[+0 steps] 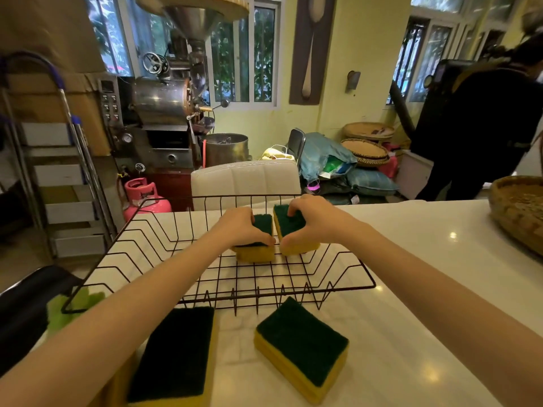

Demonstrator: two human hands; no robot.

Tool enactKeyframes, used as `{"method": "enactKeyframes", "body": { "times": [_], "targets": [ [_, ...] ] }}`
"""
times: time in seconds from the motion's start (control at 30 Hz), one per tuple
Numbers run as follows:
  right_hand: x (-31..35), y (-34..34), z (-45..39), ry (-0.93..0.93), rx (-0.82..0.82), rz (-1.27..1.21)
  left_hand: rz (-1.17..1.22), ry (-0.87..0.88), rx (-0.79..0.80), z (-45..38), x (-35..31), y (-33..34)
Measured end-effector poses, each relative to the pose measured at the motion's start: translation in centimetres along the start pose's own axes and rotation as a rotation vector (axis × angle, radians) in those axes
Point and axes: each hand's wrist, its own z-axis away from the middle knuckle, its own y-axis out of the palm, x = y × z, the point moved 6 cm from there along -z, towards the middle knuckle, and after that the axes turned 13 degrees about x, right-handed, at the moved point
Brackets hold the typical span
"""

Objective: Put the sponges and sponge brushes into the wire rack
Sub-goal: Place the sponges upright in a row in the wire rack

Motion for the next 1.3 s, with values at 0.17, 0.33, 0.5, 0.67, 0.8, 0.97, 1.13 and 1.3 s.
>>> {"method": "enactKeyframes", "body": {
  "times": [0.17, 0.33, 0.5, 0.67, 0.8, 0.97, 1.13, 1.3],
  "targets": [
    [-0.1, 1.4, -2.0, 0.035, 0.026, 0.072, 0.025, -0.009, -0.002, -0.6, 0.3, 0.8],
    [-0.1, 2.7, -2.5, 0.045, 0.039, 0.128, 0.050, -0.009, 0.002, -0.3, 0.4, 1.2],
    [0.1, 3.1, -1.9, 0.010, 0.075, 0.178, 0.060, 0.020, 0.035, 0.0, 0.4, 1.6],
    [0.1, 3.0, -1.8, -0.051, 0.112, 0.220, 0.008, 0.015, 0.039, 0.3, -0.3, 2.0],
    [0.0, 3.0, -1.6, -0.073, 0.109, 0.239, -0.003, -0.002, 0.034, 0.1, 0.1, 1.8],
    [0.3, 3.3, -1.7, -0.054, 0.173, 0.340, -0.082, -0.010, 0.053, -0.1, 0.0, 2.1],
    [1.1, 3.3, -1.2, 0.039, 0.241, 0.448, -0.087, -0.044, 0.226, 0.8, 0.2, 2.0],
    [3.0, 2.1, 2.1, -0.120, 0.150, 0.115, -0.157, 0.148, 0.097, 6.9, -1.3, 0.2]
  ]
}}
